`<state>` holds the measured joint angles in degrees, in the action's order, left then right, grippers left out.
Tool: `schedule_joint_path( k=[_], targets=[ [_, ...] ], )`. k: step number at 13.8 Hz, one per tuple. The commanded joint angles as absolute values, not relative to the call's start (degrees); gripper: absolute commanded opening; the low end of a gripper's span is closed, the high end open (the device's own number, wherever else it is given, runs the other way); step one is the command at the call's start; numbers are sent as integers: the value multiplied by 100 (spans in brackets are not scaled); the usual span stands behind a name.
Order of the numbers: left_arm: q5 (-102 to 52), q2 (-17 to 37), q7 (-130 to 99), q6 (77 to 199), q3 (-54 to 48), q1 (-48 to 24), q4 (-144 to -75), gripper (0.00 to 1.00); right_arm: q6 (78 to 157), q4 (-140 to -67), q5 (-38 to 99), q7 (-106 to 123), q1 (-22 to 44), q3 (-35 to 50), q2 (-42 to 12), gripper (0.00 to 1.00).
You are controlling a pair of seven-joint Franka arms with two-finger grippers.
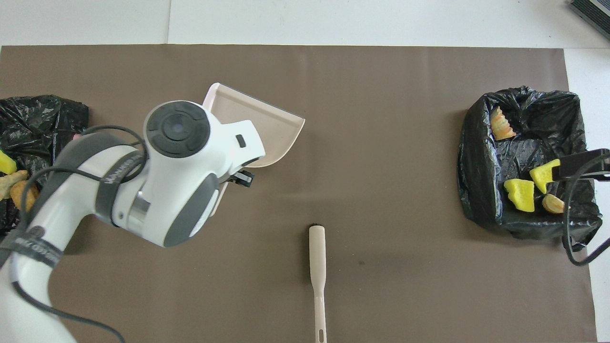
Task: Sweep and dump trash in bin
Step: 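Lower the dustpan onto the table with the left gripper and release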
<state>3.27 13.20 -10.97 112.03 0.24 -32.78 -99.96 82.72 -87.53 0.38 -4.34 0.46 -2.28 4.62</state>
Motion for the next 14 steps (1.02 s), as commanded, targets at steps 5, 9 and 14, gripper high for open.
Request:
schedule_joint_path(
  k=[5, 9, 14],
  targets=[
    [-194, 2941, -2845, 11364, 202, -3963, -8186, 0, 8218, -8762, 97, -369, 53, -185, 492, 100],
    [-185, 3471, -3182, 11408, 202, -4060, -7673, 0, 8288, -8789, -289, -36, 70, -167, 492, 100],
    [-219, 3533, -3182, 11399, 176, -4113, -7699, 1, 8244, -8771, -255, -70, 79, -158, 475, 100]
  ],
)
